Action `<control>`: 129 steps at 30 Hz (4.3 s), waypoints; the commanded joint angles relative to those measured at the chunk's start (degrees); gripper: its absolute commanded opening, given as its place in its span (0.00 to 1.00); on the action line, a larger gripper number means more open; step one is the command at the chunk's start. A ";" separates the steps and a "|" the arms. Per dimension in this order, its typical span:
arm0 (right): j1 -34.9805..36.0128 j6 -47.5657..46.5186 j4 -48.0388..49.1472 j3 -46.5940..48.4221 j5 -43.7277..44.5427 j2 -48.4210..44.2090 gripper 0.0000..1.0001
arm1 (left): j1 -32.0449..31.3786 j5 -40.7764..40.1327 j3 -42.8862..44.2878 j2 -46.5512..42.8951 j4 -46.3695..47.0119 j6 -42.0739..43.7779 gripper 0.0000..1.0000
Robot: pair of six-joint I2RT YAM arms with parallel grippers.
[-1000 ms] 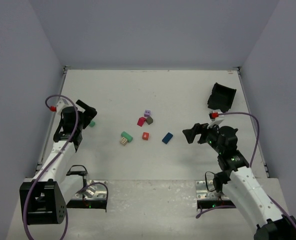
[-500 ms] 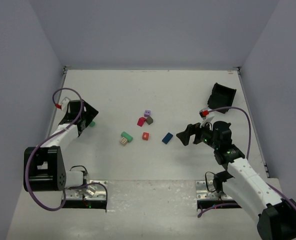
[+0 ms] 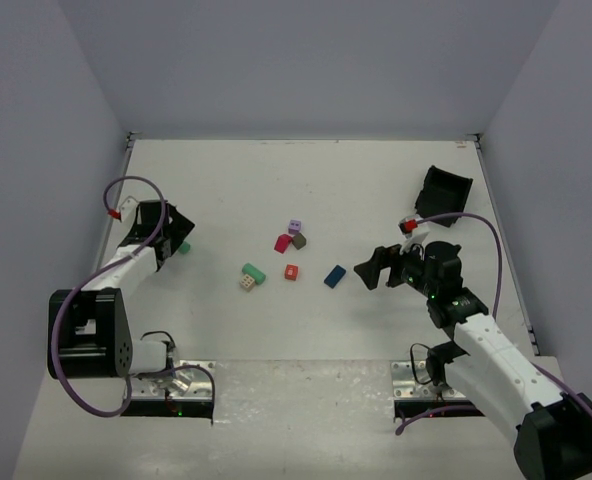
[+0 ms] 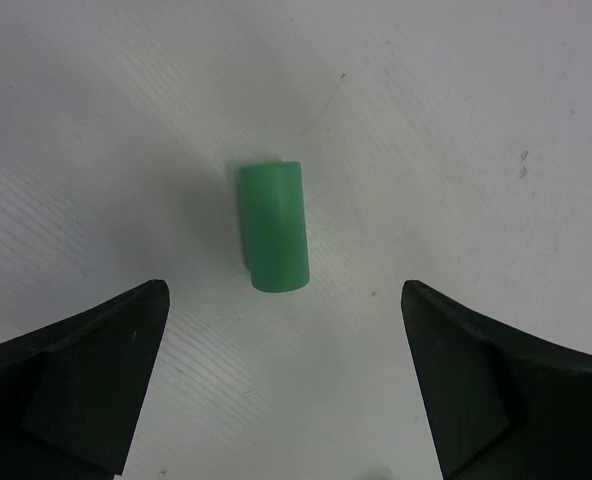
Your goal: Build the wood block tower
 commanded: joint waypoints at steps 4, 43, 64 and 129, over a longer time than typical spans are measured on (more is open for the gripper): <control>0.25 -0.14 5.26 1.00 0.00 2.91 0.99 | -13.19 5.87 -0.74 -8.62 -0.08 4.49 1.00; 0.25 0.91 1.40 1.53 9.97 5.04 0.99 | -37.76 3.72 -3.21 -2.86 -12.60 0.45 0.75; 0.25 1.17 -0.61 2.40 12.68 5.39 0.99 | -36.64 -17.57 2.40 2.06 -24.17 -7.19 0.91; 0.22 1.09 -1.06 2.82 11.69 6.70 0.99 | -35.46 -1.07 -2.77 -9.67 -13.89 5.83 0.00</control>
